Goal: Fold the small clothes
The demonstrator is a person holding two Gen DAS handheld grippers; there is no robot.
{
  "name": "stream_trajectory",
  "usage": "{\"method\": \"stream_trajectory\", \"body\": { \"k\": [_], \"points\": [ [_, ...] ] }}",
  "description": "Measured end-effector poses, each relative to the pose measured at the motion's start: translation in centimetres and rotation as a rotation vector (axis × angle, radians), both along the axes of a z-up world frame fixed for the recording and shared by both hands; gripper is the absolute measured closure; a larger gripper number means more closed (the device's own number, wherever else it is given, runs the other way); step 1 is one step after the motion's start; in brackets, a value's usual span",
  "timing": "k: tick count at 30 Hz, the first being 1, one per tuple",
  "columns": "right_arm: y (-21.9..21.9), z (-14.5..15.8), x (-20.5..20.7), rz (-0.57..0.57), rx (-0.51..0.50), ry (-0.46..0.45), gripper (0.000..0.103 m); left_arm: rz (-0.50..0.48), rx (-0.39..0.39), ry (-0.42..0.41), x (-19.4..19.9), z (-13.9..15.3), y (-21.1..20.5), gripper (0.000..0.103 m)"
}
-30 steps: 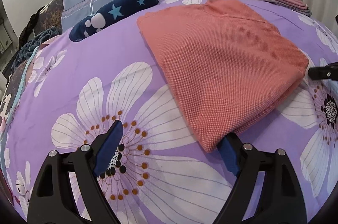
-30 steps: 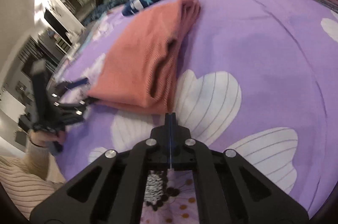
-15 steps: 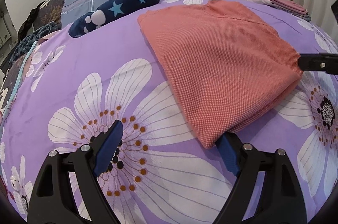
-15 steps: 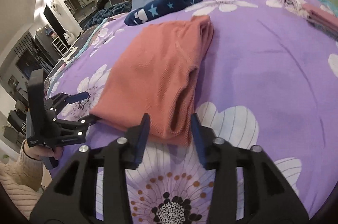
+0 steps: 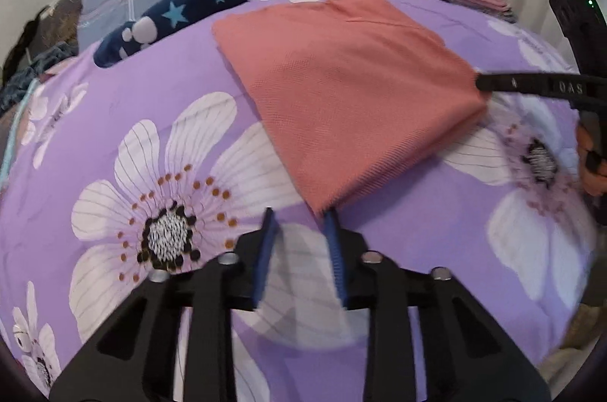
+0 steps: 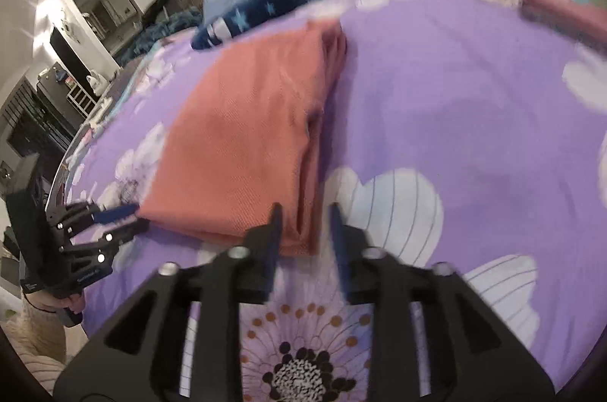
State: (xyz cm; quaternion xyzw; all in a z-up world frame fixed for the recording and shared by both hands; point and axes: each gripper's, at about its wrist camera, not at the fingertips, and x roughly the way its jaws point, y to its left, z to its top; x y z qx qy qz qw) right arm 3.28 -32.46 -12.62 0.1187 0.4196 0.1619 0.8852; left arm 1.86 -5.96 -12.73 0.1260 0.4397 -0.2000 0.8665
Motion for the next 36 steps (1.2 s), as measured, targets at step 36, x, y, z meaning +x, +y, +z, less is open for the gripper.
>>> {"method": "stream_trajectory", "body": {
  "k": [36],
  "points": [
    [3.5,0.3,19.5,-0.032,-0.164,-0.038,0.099,-0.062,-0.086,-0.048,1.9,-1.5,-1.9,0.086]
  ]
}}
